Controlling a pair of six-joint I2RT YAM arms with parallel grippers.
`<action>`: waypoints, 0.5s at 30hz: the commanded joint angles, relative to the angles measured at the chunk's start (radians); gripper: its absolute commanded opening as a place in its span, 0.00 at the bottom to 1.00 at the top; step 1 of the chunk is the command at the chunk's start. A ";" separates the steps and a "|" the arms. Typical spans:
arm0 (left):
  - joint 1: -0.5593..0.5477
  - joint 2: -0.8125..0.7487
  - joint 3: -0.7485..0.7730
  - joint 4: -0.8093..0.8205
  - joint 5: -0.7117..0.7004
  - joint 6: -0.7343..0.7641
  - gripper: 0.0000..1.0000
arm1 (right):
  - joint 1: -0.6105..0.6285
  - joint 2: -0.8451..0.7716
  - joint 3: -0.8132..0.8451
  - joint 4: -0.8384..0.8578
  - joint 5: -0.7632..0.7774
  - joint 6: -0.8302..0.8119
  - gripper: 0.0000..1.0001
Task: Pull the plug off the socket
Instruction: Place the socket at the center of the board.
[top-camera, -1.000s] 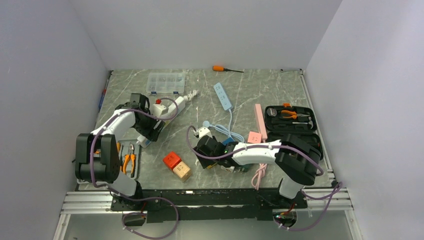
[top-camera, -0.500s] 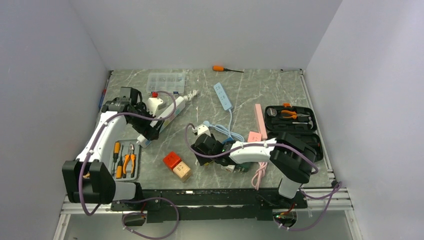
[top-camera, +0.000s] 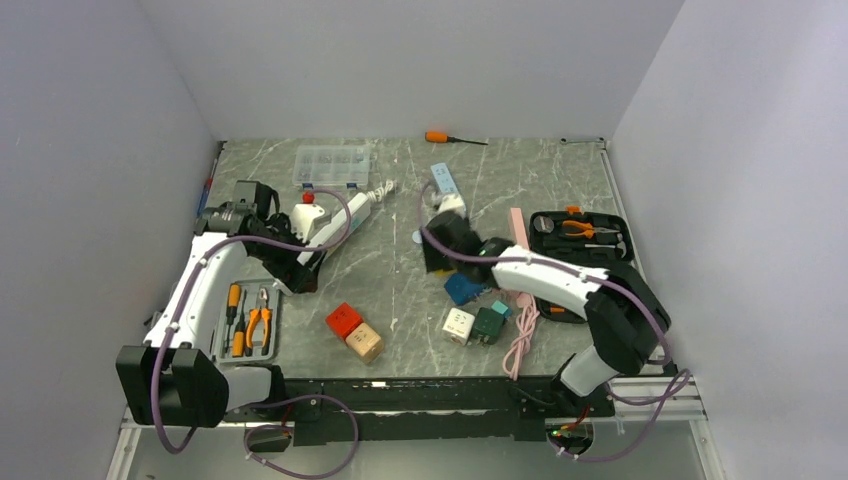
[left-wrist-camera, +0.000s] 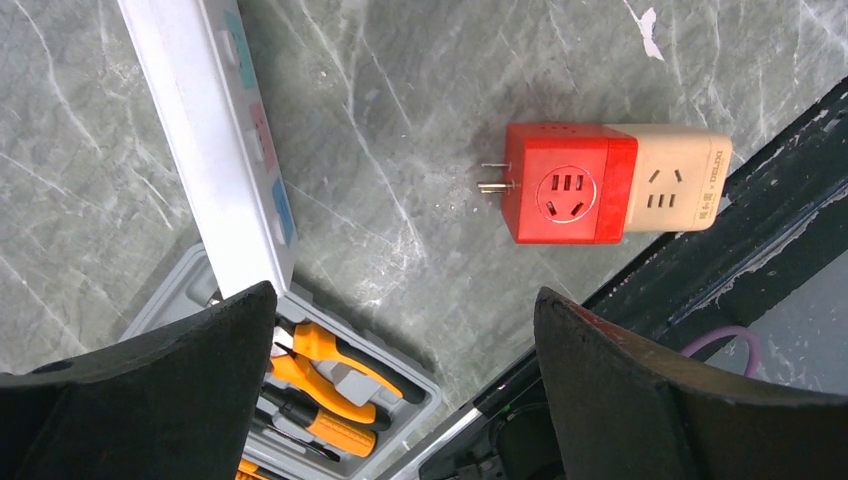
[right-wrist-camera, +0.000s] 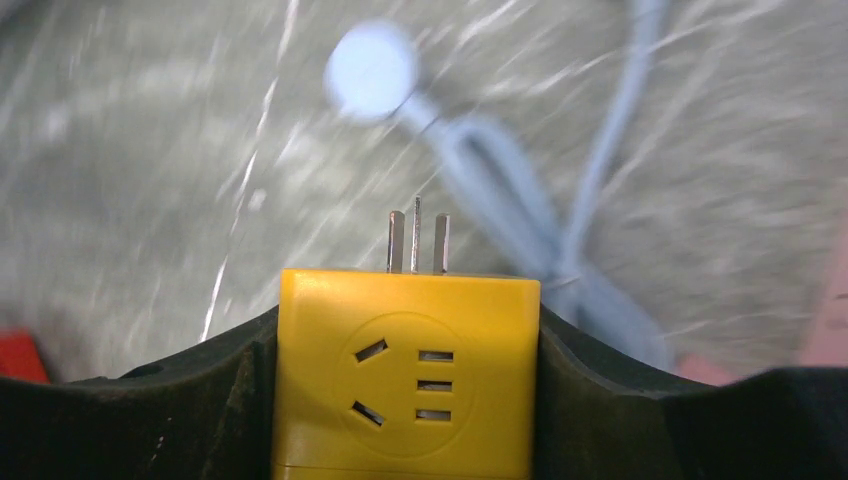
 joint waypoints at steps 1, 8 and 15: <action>0.002 -0.060 -0.020 -0.002 0.003 -0.011 0.99 | -0.172 -0.040 0.115 -0.074 0.066 -0.001 0.00; 0.002 -0.088 -0.029 -0.011 0.009 -0.021 0.99 | -0.307 0.057 0.149 -0.097 0.036 0.011 0.00; 0.002 -0.106 -0.047 -0.021 0.007 -0.039 0.99 | -0.366 0.134 0.134 -0.085 0.053 0.013 0.05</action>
